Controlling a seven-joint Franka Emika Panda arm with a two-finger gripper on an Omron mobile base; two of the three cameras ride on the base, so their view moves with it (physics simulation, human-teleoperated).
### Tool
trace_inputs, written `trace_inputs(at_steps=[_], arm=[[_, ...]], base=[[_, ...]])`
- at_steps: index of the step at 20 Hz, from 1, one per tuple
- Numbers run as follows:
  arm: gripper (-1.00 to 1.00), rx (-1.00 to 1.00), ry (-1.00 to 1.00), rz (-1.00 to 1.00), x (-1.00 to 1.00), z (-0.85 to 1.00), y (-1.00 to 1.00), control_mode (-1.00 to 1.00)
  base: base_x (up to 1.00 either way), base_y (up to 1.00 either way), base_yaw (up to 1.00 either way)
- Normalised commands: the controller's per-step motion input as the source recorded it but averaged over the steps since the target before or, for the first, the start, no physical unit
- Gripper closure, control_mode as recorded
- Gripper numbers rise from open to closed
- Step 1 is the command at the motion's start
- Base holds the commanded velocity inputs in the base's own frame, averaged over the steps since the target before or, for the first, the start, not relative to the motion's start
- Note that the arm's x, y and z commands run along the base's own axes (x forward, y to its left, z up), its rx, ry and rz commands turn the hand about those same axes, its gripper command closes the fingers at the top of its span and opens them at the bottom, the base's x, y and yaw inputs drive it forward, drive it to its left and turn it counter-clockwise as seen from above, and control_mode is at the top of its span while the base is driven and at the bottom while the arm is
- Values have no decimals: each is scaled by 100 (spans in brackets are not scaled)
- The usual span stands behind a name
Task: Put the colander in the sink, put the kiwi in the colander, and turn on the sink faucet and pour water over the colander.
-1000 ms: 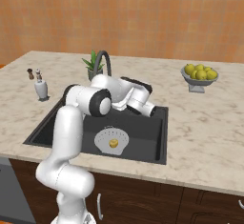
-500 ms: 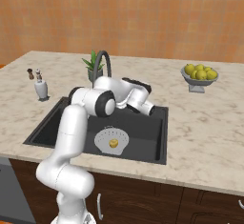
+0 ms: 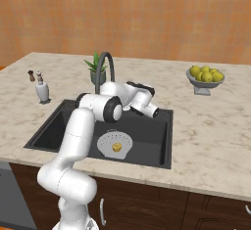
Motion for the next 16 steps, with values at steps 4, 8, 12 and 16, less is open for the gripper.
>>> trace_inputs(at_steps=[4,8,12,16], arm=[[100,0,0,-3,28,-6,0,-100],[100,0,0,-3,22,0,0,-100],[100,2,0,-5,20,0,0,-100],[100,6,0,-9,17,0,-18,-100]], base=[[0,0,0],[0,0,0],[0,0,0],[0,0,0]])
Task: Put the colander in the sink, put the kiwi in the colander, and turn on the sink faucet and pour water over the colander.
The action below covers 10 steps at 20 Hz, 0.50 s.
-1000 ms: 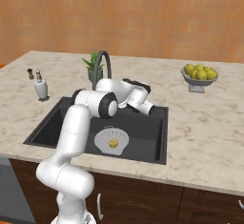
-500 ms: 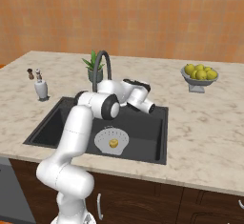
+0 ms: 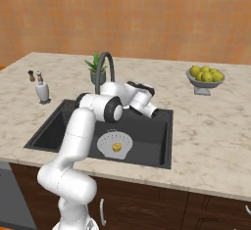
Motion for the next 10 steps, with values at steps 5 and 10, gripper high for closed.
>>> trace_inputs(at_steps=[5,10], arm=[[100,3,0,-21,28,0,-25,-100],[100,4,6,-30,30,0,-74,-100]], base=[[0,0,0],[0,0,0]])
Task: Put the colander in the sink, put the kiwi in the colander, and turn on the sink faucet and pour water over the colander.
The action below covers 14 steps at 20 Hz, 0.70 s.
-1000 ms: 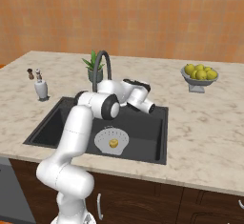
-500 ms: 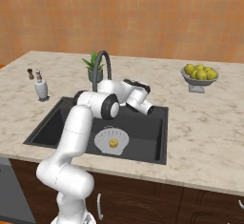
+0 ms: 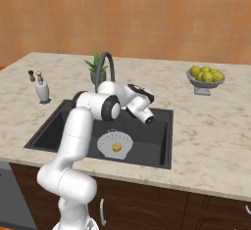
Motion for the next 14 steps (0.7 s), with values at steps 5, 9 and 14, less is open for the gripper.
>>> trace_inputs(at_steps=[5,9,14], arm=[[100,23,13,-13,17,16,-100,-100],[100,31,19,-8,18,25,-100,-100],[100,29,23,-9,17,10,-100,-100]], base=[[0,0,0],[0,0,0],[0,0,0]])
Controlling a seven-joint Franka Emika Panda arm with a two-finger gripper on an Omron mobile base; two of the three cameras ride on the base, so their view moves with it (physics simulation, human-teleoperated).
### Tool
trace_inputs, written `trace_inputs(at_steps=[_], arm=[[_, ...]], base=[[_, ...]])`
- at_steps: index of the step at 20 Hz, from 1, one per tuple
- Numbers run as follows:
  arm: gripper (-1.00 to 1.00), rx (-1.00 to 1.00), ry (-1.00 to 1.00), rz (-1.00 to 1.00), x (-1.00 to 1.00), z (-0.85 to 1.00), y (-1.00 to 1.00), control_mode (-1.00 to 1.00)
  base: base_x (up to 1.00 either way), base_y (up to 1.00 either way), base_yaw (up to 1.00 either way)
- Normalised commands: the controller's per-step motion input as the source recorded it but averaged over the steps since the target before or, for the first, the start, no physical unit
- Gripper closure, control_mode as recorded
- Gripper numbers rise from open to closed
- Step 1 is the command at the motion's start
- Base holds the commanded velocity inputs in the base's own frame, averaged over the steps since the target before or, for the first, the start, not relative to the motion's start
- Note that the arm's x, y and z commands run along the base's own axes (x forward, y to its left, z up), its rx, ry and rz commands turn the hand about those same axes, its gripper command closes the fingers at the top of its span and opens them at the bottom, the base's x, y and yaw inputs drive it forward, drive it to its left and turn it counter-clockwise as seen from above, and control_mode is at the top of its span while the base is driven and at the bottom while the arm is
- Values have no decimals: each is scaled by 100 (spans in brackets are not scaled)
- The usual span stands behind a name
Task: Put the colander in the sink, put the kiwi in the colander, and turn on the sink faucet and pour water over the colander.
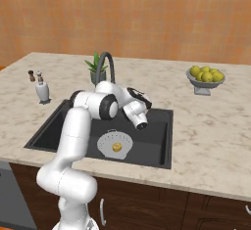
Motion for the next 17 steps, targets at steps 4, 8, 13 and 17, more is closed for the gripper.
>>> trace_inputs(at_steps=[4,8,13,17], arm=[[100,28,23,-9,9,1,-100,-100],[100,33,13,-4,3,33,-100,-100],[100,57,-5,2,-5,100,-100,-100],[100,65,1,4,-1,97,-100,-100]], base=[[0,0,0],[0,0,0],[0,0,0],[0,0,0]])
